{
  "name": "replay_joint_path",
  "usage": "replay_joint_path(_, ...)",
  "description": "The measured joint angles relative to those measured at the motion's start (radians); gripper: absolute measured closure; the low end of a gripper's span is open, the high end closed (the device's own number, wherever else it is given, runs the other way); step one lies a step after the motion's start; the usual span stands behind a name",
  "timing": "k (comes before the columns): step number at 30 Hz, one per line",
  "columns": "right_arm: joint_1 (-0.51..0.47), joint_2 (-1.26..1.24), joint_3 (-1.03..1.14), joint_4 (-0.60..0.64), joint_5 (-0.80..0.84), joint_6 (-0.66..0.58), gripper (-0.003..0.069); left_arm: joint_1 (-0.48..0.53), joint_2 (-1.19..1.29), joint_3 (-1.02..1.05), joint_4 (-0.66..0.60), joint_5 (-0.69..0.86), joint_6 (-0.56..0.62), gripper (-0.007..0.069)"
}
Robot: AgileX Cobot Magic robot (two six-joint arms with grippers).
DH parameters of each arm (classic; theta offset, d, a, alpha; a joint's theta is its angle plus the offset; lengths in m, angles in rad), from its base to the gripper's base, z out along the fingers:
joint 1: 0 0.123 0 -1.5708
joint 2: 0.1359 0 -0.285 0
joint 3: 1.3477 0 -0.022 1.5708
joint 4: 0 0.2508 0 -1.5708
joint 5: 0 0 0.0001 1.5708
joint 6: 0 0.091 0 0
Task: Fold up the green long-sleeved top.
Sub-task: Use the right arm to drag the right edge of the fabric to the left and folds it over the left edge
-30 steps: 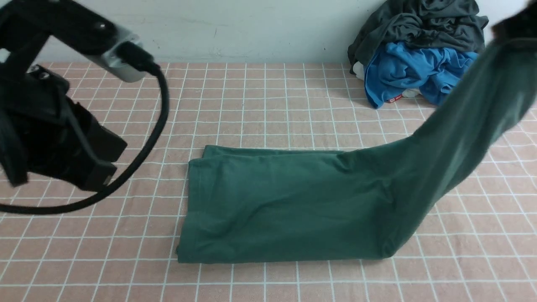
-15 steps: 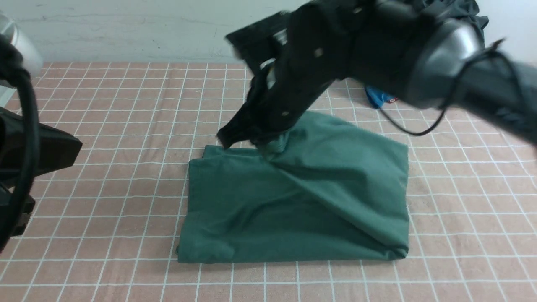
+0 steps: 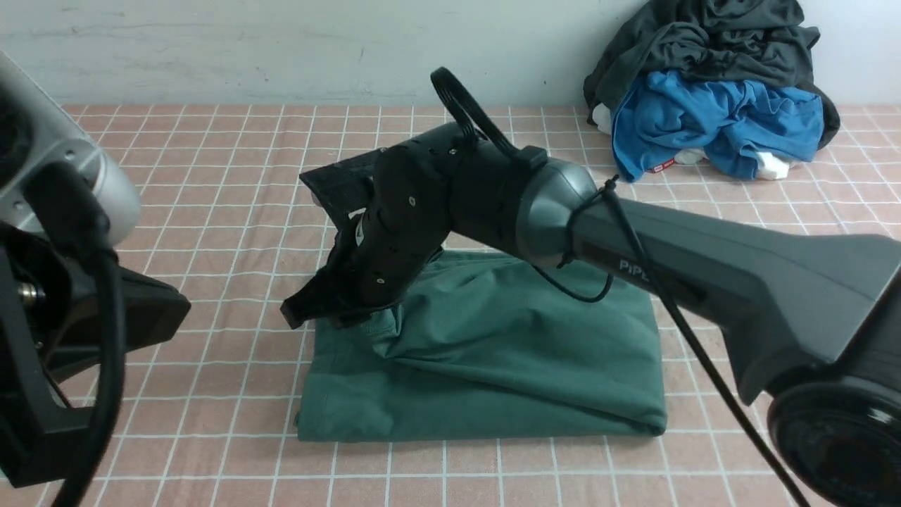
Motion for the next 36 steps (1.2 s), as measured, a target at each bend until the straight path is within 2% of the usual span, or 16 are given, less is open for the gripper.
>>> replay_joint_path(4, 0.000, -0.017, -0.104, -0.049, 0.096, -0.046, 0.0302, 0.000, 0.000, 0.005, 0.001, -0.013, 0.000, 0.0628)
replay_joint_path(6, 0.000, -0.031, -0.183, -0.143, 0.193, -0.057, 0.0231, 0.000, 0.000, 0.005, 0.001, -0.030, 0.000, 0.0628)
replay_joint_path(8, -0.002, -0.042, -0.233, -0.261, 0.260, -0.058, 0.0194, 0.000, 0.001, 0.005, 0.001, -0.032, 0.000, 0.0628)
replay_joint_path(10, -0.014, -0.054, -0.239, -0.345, 0.278, -0.048, 0.0182, 0.000, 0.010, 0.005, 0.001, -0.035, 0.000, 0.0628)
replay_joint_path(13, -0.050, -0.071, -0.200, -0.375, 0.286, -0.034, 0.0181, 0.000, 0.028, 0.005, 0.001, -0.035, 0.000, 0.0628)
replay_joint_path(20, -0.139, -0.077, 0.015, -0.288, 0.276, -0.019, 0.0181, 0.000, 0.073, 0.061, 0.001, -0.075, 0.000, 0.0628)
replay_joint_path(27, -0.146, 0.000, 0.146, -0.155, 0.044, -0.015, 0.0181, 0.000, 0.076, 0.167, 0.001, -0.200, 0.000, 0.0628)
replay_joint_path(32, -0.146, -0.004, 0.154, -0.153, 0.023, -0.016, 0.0181, 0.000, 0.065, 0.178, 0.014, -0.220, 0.000, 0.0628)
replay_joint_path(36, -0.146, -0.106, 0.155, -0.163, 0.052, -0.046, 0.0181, 0.000, -0.019, 0.204, 0.028, -0.226, -0.002, 0.0628)
